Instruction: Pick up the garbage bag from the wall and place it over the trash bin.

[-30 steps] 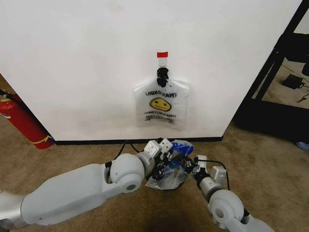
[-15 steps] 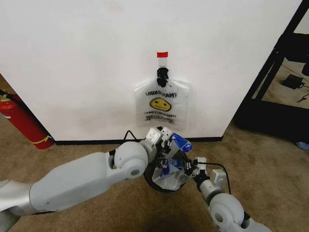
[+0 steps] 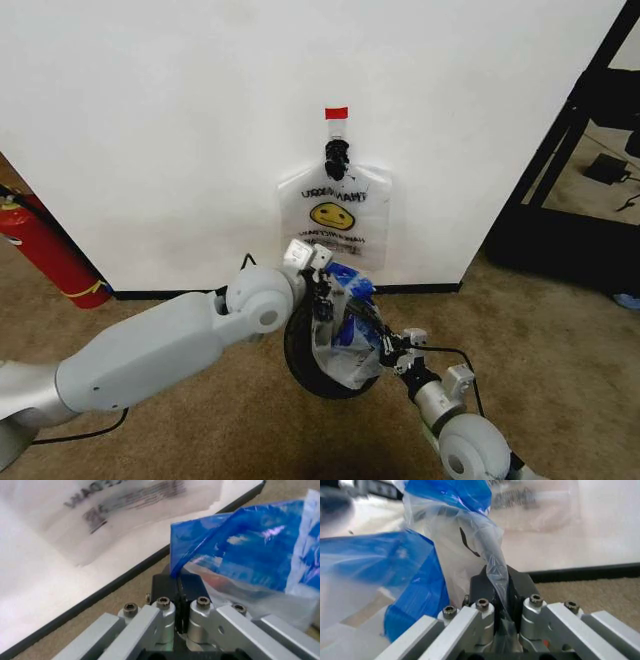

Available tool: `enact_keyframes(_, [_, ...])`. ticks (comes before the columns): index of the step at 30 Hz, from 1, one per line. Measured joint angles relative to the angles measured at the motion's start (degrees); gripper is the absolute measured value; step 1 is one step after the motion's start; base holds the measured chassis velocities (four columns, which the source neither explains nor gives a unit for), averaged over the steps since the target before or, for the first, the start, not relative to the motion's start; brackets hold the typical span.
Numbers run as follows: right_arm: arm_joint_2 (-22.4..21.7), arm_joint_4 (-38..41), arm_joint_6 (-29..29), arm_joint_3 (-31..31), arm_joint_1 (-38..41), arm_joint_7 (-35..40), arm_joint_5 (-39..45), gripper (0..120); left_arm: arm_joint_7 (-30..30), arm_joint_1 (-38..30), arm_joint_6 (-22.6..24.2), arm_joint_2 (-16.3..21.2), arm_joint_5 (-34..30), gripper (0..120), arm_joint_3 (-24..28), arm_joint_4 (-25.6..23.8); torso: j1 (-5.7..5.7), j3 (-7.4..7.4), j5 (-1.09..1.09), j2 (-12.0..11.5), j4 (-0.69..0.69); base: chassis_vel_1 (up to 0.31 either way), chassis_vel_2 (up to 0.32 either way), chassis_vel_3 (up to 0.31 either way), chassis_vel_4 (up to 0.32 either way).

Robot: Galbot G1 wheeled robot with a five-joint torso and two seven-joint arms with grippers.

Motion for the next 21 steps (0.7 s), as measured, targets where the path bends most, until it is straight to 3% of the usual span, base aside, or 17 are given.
enact_keyframes(13, [0.5, -0.7, 3.6, 4.8, -1.9, -8.7, 6.1, 2, 2.4, 2.3, 0.0, 5.9, -0.5, 0, -2.4, -1.3, 0.00, 0.00, -0.01, 0.0, -0.01, 0.000, 0.000, 0.000, 0.000])
enact_keyframes(21, [1.7, -0.5, 2.5, 7.7, -0.6, -5.7, 13.5, 2, 4.0, 10.6, -0.2, 9.9, 0.4, 0, -7.7, -4.6, 0.00, 0.00, 0.00, 0.0, -0.01, 0.000, 0.000, 0.000, 0.000])
